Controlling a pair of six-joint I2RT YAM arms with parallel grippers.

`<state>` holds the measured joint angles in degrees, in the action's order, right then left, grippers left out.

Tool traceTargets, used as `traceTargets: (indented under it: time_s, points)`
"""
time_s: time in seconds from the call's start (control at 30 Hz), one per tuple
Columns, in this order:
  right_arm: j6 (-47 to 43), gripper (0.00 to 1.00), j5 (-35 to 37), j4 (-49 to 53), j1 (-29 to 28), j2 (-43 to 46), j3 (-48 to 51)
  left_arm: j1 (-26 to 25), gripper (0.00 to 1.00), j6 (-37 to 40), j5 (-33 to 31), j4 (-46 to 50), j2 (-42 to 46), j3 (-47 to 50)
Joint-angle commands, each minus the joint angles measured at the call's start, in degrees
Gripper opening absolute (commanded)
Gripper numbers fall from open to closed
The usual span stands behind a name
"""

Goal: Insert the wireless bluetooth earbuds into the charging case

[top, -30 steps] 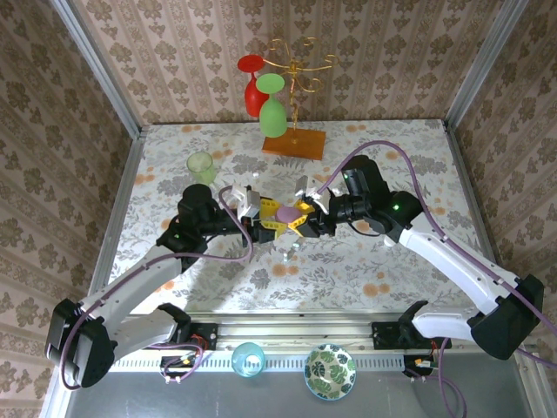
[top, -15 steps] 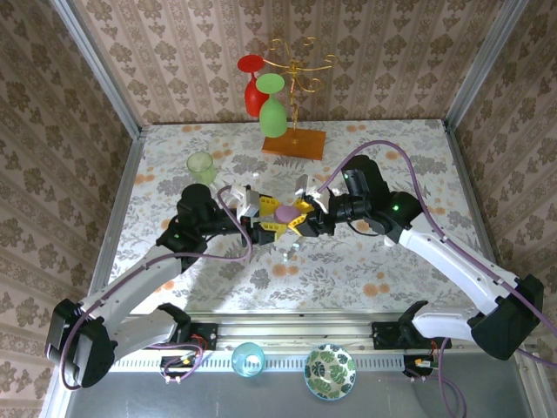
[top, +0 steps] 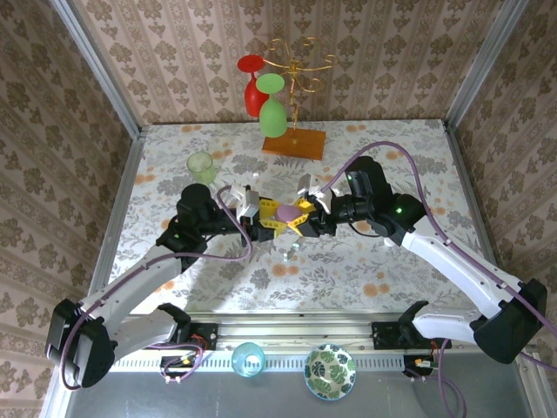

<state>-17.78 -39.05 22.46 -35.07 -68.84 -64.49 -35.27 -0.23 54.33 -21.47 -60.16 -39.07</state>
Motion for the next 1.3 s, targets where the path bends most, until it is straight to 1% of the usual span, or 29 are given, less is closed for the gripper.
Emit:
traceTargets:
  time_s: [0.0,0.03,0.1,0.17,0.27,0.33,0.37,0.4,0.43,0.5,0.7,0.83,0.9,1.03,1.2,1.23,1.27]
  points:
    - [0.83,0.09,-1.59,-1.10,0.00,0.68,0.19,-0.24,0.39,0.55,2.45,-1.82,0.44,-1.54]
    - [1.09,0.09,-1.56,-1.16,-0.04,0.69,-0.02,-0.30,0.45,0.64,2.39,-1.90,0.48,-1.45]
    - [1.42,0.09,-1.82,-1.17,-0.03,0.77,-0.34,-0.30,0.46,0.82,2.29,-1.91,0.44,-1.45]
    - [1.59,0.09,-2.00,-1.15,-0.04,0.75,-0.51,-0.30,0.45,0.93,2.49,-1.95,0.40,-1.45]
    - [1.56,0.09,-2.15,-0.63,0.05,0.60,-0.81,-0.33,0.40,0.93,2.97,-1.82,0.17,-1.66]
    - [1.84,0.09,-2.30,-0.38,0.04,0.46,-0.90,-0.33,0.40,1.02,3.08,-1.82,0.13,-1.71]
    - [1.95,0.09,-2.26,-0.38,0.09,0.38,-0.98,-0.33,0.42,1.21,3.08,-1.82,0.04,-1.71]
    - [2.04,0.09,-2.37,-0.40,0.05,0.42,-1.04,-0.33,0.48,1.26,2.99,-1.81,0.12,-1.71]
    - [2.18,0.09,-2.43,-0.33,0.02,0.37,-0.95,-0.34,0.51,1.28,2.89,-1.82,0.09,-1.63]
    - [2.24,0.09,-2.47,-0.38,0.08,0.42,-1.13,-0.33,0.51,1.36,2.98,-1.73,0.02,-1.70]
    - [2.32,0.09,-2.73,-0.12,0.02,0.21,-1.21,-0.40,0.40,1.37,3.67,-1.29,-0.23,-2.06]
    - [2.73,0.09,-2.79,-0.21,0.18,0.20,-1.45,-0.48,0.43,1.64,3.51,-1.12,-0.18,-1.79]
    - [2.84,0.09,-2.98,-0.15,0.18,0.13,-1.52,-0.59,0.42,1.69,3.67,-0.99,-0.26,-1.88]
    - [2.82,0.10,-2.97,0.08,0.17,0.20,-1.53,-0.63,0.29,1.81,4.20,-0.76,-0.27,-2.22]
    - [2.74,0.18,-2.75,-0.08,0.18,0.40,-1.61,-0.76,0.21,1.99,4.40,-0.81,-0.28,-2.13]
    - [2.74,0.21,-2.62,-0.18,0.15,0.46,-1.56,-0.76,0.20,2.11,4.28,-0.91,-0.22,-2.07]
    - [2.71,0.29,-2.38,-0.30,0.16,0.62,-1.47,-0.65,0.19,2.16,4.23,-0.97,-0.22,-1.98]
